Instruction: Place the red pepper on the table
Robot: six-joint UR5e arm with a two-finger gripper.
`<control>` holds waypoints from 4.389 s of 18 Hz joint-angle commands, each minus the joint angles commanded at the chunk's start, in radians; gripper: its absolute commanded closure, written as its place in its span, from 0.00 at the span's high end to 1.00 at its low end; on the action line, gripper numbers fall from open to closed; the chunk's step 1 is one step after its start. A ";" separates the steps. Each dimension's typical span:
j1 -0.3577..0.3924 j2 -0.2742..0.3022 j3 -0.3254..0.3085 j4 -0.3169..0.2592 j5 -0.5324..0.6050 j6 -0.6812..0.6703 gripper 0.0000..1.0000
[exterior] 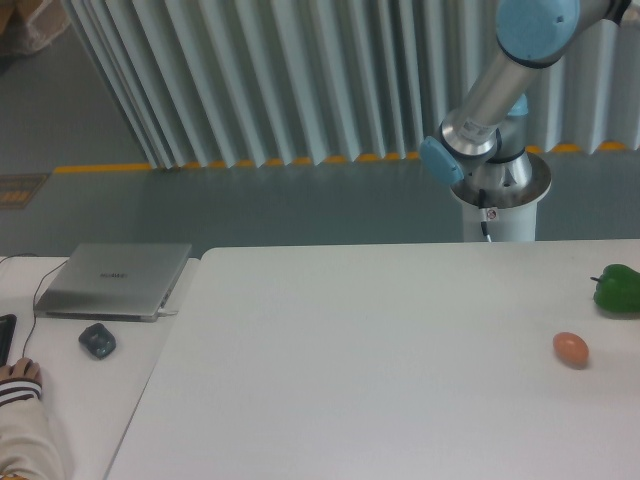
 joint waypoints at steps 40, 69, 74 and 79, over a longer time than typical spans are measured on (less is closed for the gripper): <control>-0.340 0.320 -0.097 -0.221 -0.275 -0.183 0.32; -0.638 0.165 -0.124 -0.176 -0.060 0.041 1.00; -0.575 0.238 -0.095 -0.314 -0.051 0.322 1.00; -0.497 0.282 -0.072 -0.386 -0.051 0.897 1.00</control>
